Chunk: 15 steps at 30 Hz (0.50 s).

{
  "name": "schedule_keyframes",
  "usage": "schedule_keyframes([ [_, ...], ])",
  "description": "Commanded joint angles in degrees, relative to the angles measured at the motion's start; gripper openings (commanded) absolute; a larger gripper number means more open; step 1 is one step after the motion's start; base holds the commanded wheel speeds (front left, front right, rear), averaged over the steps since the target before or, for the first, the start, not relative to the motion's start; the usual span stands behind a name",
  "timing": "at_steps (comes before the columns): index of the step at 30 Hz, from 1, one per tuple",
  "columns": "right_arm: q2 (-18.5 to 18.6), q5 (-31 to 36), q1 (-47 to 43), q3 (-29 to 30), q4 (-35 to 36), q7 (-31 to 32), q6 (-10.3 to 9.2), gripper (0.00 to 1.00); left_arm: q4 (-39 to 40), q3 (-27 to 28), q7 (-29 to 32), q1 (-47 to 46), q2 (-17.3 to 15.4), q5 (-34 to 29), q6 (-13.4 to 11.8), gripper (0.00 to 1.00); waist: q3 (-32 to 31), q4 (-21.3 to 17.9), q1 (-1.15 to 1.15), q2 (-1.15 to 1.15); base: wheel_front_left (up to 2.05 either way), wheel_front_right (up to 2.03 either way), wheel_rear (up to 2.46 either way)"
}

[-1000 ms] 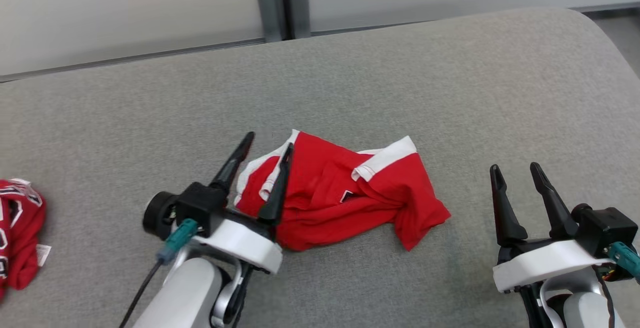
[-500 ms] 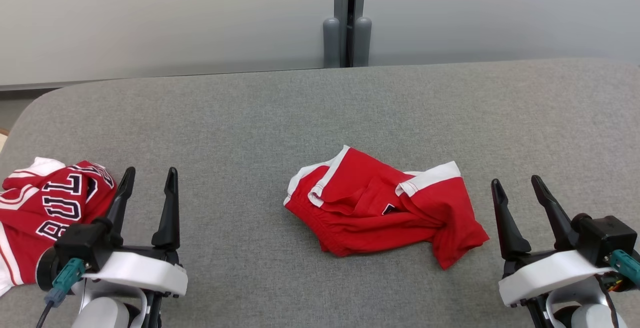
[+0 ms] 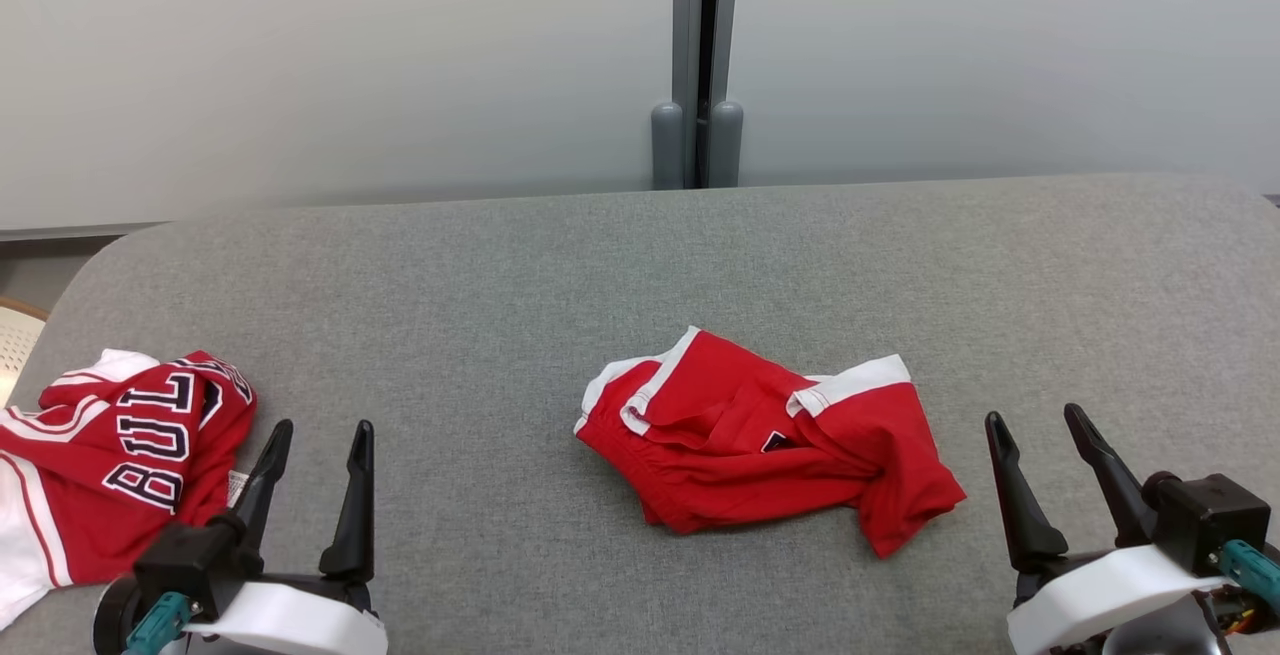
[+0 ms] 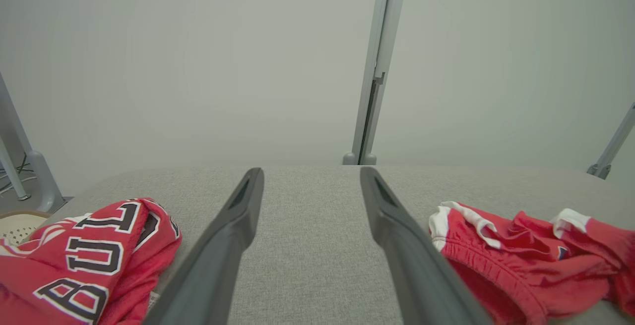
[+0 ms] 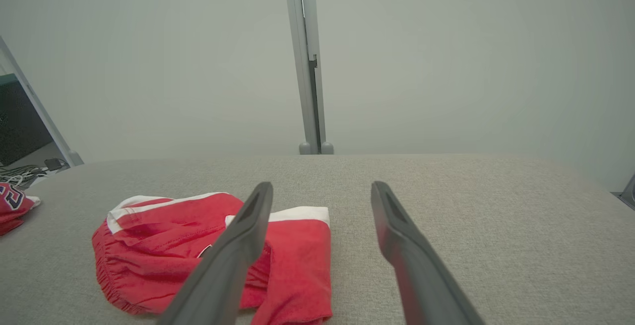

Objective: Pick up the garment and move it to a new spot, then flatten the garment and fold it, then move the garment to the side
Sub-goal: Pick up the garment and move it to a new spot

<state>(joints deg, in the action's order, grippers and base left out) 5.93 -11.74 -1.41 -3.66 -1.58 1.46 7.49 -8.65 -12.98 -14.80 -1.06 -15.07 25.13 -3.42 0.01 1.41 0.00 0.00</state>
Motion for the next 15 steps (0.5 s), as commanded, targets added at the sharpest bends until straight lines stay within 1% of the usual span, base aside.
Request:
schedule_keyframes([
  [1,0.3,0.0,-0.9,0.3,0.4,0.5,0.00,1.00,0.3,-0.1,0.2,0.8,-0.1,0.1,-0.3,1.00,-0.3,0.0,0.00,0.00,0.00,0.00,0.00],
  [15,0.0,0.2,-1.4,0.6,1.5,1.2,0.00,1.00,1.4,-0.9,1.5,1.3,-0.6,0.4,-0.9,1.00,-0.2,0.1,0.00,0.00,0.00,0.00,0.00],
])
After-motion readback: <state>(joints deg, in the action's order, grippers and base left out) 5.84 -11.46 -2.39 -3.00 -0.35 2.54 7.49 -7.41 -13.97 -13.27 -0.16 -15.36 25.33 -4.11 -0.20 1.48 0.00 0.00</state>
